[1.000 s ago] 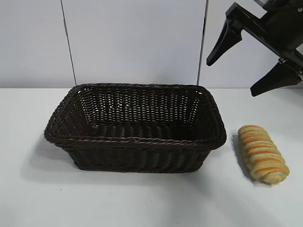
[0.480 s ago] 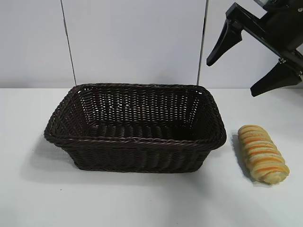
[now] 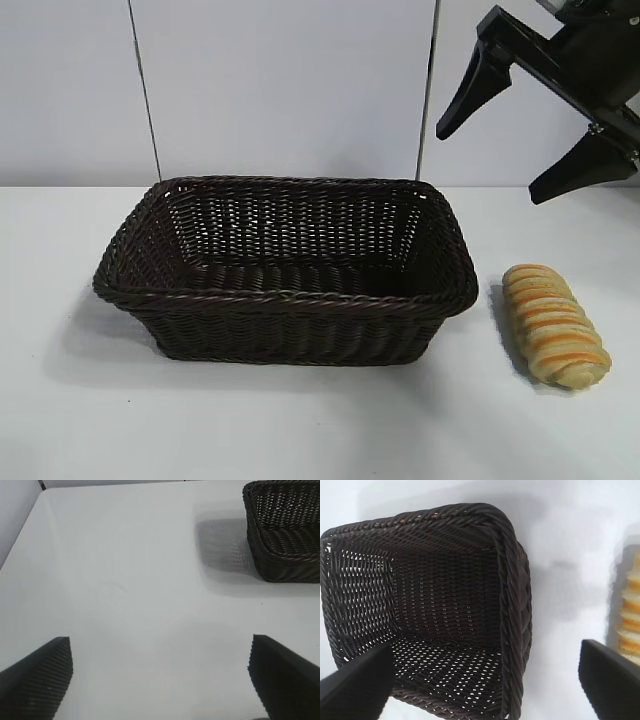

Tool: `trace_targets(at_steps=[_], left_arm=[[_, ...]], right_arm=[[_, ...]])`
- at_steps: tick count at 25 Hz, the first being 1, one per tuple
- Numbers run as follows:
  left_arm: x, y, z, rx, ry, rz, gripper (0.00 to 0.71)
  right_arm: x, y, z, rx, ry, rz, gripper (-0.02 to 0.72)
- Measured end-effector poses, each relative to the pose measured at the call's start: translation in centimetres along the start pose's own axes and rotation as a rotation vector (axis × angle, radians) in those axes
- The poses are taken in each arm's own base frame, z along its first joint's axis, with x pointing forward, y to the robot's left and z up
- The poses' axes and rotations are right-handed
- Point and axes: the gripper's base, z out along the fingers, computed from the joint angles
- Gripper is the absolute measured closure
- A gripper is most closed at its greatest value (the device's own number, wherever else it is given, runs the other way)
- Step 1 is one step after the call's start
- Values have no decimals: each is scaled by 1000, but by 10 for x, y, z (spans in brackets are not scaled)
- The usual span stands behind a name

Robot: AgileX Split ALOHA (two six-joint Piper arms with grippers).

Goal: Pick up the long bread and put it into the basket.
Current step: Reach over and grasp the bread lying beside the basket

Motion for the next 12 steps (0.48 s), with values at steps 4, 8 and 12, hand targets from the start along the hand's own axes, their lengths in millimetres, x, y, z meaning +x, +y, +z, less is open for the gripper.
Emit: trace_targets(at_steps=[4, 8, 12], left_arm=[[-2, 0, 0, 4, -24, -26, 21], [-2, 0, 0, 10, -26, -26, 21], [-1, -1, -1, 14, -37, -27, 21]], right_arm=[[0, 0, 0, 0, 0, 0, 9], [-2, 2, -2, -2, -3, -25, 9], [-10, 8, -12, 7, -6, -85, 9]])
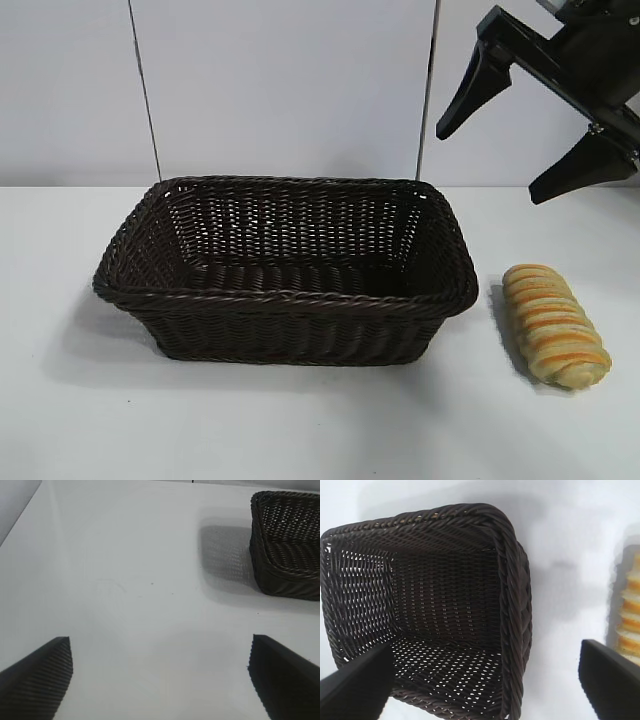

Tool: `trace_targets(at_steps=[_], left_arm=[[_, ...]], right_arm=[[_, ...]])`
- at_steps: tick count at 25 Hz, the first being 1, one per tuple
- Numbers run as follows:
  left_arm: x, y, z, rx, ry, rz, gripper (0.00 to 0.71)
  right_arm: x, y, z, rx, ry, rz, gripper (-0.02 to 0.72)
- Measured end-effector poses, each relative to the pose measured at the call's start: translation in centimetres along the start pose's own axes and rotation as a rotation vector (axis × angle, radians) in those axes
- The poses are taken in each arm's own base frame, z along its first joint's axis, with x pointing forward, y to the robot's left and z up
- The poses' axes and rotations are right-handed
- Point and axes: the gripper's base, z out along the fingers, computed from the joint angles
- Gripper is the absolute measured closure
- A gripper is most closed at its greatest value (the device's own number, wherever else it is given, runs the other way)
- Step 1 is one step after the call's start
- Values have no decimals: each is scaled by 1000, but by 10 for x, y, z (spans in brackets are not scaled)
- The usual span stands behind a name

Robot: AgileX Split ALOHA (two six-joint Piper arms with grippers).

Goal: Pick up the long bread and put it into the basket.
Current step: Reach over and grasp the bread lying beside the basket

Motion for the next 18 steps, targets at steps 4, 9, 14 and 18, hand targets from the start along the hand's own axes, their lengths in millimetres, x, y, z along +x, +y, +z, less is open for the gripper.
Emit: trace_targets(at_steps=[4, 9, 14, 18], left_arm=[[2, 0, 3, 4, 13, -3, 21], [3, 0, 4, 5, 18, -4, 21], [3, 0, 4, 5, 19, -4, 21], [3, 0, 4, 5, 19, -4, 21]], right_arm=[[-8, 0, -12, 77, 13, -88, 9], [-3, -14, -18, 252, 99, -140, 9], [-4, -27, -22, 399, 115, -196, 9], [-1, -33, -15, 419, 103, -209, 9]])
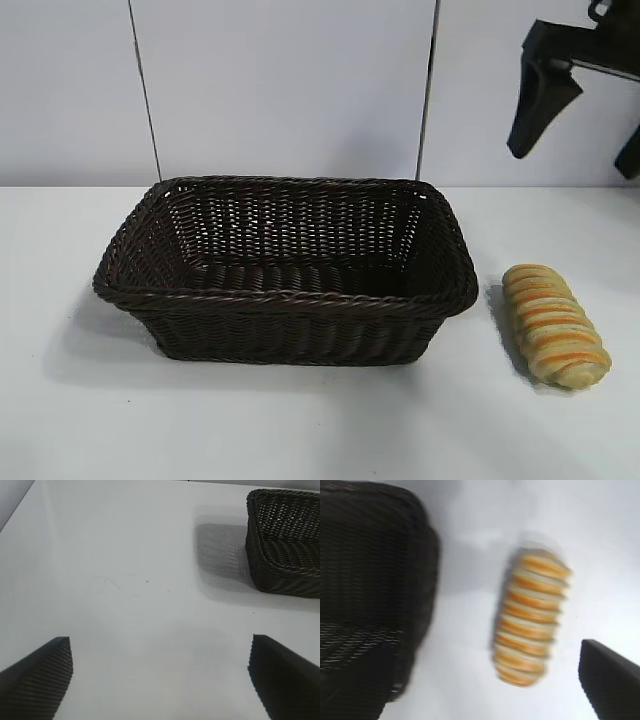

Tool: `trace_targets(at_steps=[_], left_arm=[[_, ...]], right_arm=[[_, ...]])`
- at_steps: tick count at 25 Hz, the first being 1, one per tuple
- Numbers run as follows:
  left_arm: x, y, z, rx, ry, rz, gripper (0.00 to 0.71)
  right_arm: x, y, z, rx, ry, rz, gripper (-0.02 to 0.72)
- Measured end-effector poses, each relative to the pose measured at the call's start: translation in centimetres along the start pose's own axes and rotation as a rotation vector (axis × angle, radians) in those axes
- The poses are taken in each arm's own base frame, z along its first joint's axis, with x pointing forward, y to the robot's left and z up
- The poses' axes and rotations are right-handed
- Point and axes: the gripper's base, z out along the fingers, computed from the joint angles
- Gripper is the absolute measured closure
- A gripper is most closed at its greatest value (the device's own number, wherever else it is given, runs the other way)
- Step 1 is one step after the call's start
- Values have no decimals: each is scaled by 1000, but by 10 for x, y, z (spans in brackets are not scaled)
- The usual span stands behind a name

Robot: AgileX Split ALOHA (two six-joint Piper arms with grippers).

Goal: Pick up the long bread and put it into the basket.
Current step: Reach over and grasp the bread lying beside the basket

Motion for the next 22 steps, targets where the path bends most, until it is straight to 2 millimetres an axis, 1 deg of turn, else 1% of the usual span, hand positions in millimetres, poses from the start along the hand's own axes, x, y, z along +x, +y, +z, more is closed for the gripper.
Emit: trace_targets(at_steps=[6, 13, 20, 22], left_arm=[[0, 0, 0, 0, 0, 0, 21], [0, 0, 0, 0, 0, 0, 21], [0, 0, 0, 0, 0, 0, 21], [0, 0, 0, 0, 0, 0, 21]], right_arm=[[16, -1, 43, -3, 47, 11, 9], [32, 1, 76, -21, 43, 33, 12], [36, 0, 101, -25, 74, 42, 65], [37, 0, 108, -25, 80, 45, 111]])
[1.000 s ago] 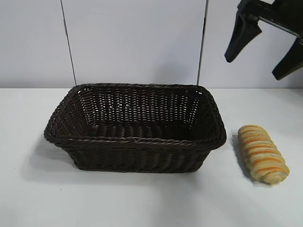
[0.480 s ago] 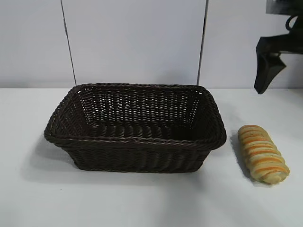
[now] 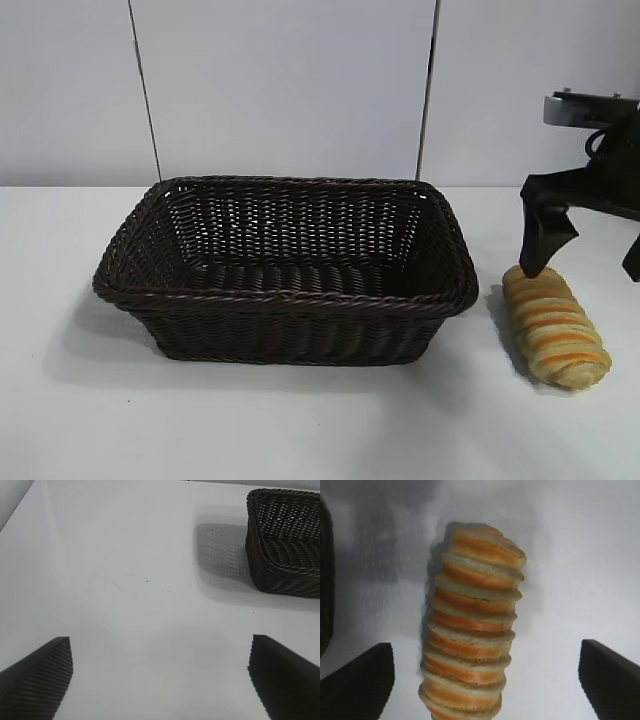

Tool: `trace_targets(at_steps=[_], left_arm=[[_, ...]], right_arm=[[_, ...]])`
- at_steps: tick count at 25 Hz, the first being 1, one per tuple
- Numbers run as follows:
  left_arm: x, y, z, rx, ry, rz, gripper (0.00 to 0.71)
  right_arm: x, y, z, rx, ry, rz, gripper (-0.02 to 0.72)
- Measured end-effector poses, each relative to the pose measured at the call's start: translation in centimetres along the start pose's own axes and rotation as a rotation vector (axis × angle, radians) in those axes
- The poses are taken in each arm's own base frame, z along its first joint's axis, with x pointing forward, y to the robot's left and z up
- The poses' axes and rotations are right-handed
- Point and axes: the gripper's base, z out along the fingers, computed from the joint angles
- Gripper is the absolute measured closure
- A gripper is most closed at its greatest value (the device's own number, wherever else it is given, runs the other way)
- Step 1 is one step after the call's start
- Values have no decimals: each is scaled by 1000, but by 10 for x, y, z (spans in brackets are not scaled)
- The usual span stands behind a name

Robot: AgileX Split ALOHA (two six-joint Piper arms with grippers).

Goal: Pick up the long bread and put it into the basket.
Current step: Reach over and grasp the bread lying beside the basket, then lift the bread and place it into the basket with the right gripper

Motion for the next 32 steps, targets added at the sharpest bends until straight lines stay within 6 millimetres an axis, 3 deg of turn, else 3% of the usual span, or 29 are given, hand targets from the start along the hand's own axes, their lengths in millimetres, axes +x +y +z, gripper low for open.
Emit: trace_targets(at_steps=[3, 8, 11, 17, 26, 32], left_arm=[[0, 0, 0, 1, 0, 0, 21], [0, 0, 0, 1, 0, 0, 21], [0, 0, 0, 1, 0, 0, 21], [0, 0, 0, 1, 0, 0, 21], [0, 0, 0, 1, 0, 0, 21], [0, 0, 0, 1, 0, -1, 21]], right_arm=[[2, -1, 10, 0, 11, 5, 225], [2, 1, 18, -8, 25, 37, 538], [2, 0, 19, -8, 27, 44, 638], [3, 1, 4, -4, 22, 50, 661], [-28, 8, -88, -18, -121, 25, 663], [-42, 11, -115, -24, -143, 12, 663]])
